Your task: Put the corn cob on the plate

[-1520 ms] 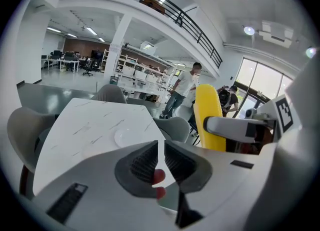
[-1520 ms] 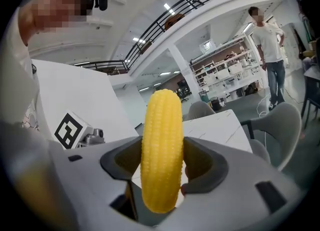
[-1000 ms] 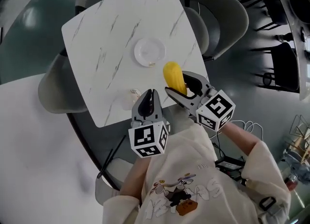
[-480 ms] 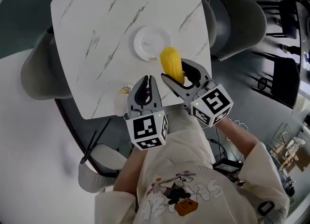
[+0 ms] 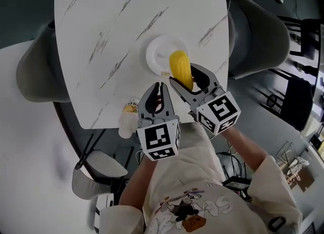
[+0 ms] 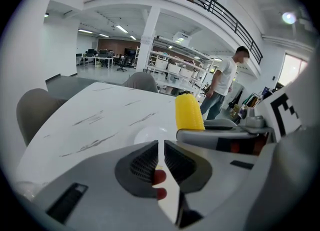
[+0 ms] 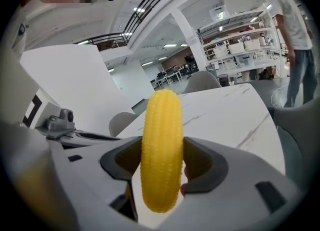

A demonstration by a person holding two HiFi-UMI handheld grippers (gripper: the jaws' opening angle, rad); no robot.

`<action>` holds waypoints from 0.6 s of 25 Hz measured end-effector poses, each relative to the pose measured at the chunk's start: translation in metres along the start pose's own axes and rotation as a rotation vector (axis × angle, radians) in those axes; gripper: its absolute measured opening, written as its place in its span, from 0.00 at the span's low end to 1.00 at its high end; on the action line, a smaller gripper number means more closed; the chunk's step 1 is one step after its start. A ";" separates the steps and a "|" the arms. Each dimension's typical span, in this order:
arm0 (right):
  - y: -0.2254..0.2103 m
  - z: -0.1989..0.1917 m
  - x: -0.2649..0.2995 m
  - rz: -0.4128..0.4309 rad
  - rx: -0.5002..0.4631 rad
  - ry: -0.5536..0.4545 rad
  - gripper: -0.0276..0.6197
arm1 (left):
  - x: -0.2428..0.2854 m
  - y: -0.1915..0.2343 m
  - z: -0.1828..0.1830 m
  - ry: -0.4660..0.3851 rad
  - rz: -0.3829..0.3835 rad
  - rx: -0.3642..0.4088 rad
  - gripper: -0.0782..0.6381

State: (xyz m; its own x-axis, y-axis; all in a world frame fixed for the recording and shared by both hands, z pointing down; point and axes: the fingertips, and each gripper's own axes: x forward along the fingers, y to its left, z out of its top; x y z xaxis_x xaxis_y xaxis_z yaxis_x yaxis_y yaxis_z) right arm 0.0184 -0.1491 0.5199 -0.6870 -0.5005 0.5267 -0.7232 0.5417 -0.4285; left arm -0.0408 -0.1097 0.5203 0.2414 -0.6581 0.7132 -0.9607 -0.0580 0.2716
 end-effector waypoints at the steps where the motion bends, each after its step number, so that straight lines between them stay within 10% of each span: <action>1: -0.003 0.000 0.006 -0.003 -0.005 0.007 0.42 | 0.004 0.001 0.000 0.000 0.002 -0.006 0.16; 15: -0.045 -0.027 0.065 -0.081 -0.065 0.125 0.42 | 0.042 0.028 -0.019 0.048 0.048 -0.073 0.16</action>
State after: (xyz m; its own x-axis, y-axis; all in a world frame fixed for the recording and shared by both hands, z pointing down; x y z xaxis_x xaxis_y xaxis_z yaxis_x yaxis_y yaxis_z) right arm 0.0079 -0.1879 0.5927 -0.6099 -0.4584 0.6464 -0.7668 0.5475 -0.3352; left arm -0.0549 -0.1246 0.5705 0.2029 -0.6223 0.7561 -0.9592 0.0291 0.2814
